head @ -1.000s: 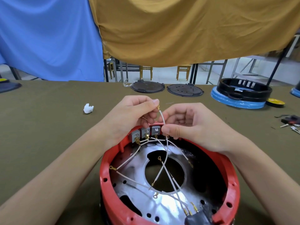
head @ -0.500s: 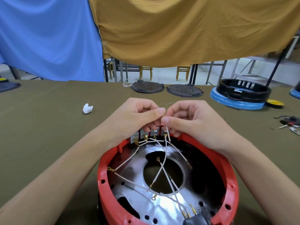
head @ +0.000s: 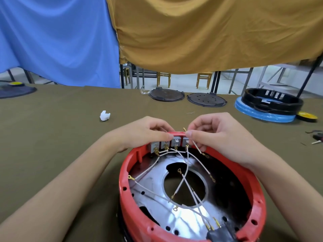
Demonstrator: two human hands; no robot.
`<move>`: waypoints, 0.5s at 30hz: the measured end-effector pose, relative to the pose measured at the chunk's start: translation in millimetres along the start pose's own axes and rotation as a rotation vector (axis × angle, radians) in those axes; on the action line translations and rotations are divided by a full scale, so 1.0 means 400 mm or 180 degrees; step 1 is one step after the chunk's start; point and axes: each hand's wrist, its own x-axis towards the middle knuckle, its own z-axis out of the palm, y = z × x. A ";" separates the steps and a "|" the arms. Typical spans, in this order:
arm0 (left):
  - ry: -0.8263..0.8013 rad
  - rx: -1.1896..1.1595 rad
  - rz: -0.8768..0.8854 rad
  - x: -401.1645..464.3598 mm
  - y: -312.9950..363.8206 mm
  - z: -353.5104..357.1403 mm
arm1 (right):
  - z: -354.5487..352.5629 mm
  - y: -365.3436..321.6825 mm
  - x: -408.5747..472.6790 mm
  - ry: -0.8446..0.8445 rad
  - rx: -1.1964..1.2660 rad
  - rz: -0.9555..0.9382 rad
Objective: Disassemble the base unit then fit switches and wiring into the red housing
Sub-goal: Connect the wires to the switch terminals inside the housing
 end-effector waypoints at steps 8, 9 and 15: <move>0.0100 -0.0111 0.0120 0.005 -0.006 0.004 | 0.008 -0.050 -0.008 -0.0053 -0.1307 0.0183; 0.0106 -0.0110 0.0129 0.005 -0.006 0.004 | 0.010 -0.059 -0.008 -0.0039 -0.1451 0.0235; 0.0077 -0.0119 0.0230 -0.001 -0.002 0.005 | 0.058 -0.097 -0.004 -0.0138 -0.2199 0.0489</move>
